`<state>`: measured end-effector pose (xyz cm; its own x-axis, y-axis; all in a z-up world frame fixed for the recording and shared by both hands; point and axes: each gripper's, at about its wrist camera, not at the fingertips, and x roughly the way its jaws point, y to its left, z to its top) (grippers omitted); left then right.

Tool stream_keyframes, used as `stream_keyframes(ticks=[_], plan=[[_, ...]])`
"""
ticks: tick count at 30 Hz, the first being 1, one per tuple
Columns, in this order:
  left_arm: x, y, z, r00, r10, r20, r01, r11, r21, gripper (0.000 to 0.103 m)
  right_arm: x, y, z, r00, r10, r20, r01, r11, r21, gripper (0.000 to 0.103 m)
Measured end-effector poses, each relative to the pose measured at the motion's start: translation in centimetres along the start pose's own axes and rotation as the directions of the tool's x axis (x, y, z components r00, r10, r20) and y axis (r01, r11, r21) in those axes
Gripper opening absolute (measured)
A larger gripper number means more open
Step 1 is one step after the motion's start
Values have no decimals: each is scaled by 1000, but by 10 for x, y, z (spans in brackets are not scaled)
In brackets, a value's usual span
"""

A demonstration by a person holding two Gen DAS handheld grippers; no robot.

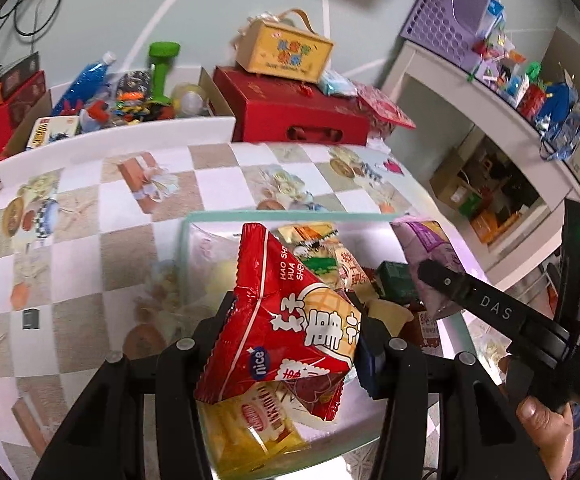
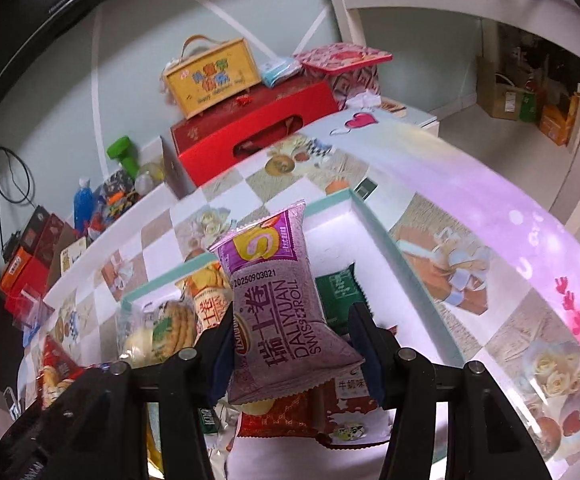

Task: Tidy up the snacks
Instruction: 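Release red packet into tray with left gripper while right gripper releases pink packet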

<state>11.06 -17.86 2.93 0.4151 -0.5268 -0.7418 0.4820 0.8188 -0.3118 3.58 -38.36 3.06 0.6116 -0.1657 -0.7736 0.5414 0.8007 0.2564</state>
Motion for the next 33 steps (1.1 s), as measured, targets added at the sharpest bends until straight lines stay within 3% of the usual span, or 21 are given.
stream_keyframes(ticks=[13,18,26,33], plan=[[38,-9,-6,996,-1,-85,3,1000,13,54,16,3,-7,998,-26,-53,25,999,-24,57],[33,-10,-6,997,1,-79,1,1000,18,68,15,4,-7,998,-41,-55,39,999,-29,59],[19,-9,-4,998,12,-63,-11,1000,19,75,14,7,-7,997,-56,-57,54,998,-39,59],[0,3,-3,997,72,-30,-72,997,-10,78,11,7,-5,996,-62,-60,60,997,-46,71]])
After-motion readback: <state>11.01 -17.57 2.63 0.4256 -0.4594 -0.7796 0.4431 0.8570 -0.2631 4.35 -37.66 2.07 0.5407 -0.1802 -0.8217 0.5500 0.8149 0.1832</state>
